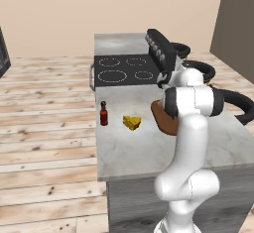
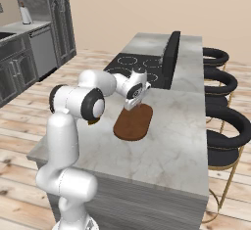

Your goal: Retrieve the reheated potato from the microwave, then place the potato, cheese, and condiment on the cutting board.

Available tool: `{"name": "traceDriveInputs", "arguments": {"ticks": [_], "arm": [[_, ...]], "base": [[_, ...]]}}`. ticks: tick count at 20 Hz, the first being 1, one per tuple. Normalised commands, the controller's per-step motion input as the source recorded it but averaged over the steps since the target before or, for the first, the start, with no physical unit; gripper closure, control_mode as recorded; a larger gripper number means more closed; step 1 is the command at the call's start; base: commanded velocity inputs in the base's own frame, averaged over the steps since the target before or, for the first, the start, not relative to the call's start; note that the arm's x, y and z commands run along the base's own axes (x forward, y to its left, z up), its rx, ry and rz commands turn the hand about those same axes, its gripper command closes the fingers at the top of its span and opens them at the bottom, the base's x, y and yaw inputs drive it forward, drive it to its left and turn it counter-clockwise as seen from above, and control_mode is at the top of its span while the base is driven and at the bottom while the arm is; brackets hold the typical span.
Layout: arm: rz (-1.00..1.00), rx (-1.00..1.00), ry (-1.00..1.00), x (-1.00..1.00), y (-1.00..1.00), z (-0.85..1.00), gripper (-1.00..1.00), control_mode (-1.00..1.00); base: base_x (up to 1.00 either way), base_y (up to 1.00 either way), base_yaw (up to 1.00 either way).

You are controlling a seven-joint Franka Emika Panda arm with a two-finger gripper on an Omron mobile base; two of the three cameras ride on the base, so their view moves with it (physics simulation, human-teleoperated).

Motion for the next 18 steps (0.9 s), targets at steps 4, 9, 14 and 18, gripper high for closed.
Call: {"name": "traceDriveInputs", "arguments": {"ticks": [4,9,14,18], "arm": [[0.02,0.0,0.0,0.04,0.0,-0.23,1.0,-1.0],[0.02,0.0,0.0,0.09,0.0,-0.21,1.0,-1.0],[0.0,0.0,0.0,0.21,-0.02,-0.16,1.0,-1.0],[0.01,0.0,0.0,0.19,-0.09,-0.14,1.0,-1.0]], "base": [[0.0,0.0,0.0],[0.0,0.0,0.0],[0.0,0.0,0.0],[0.0,0.0,0.0]]}}
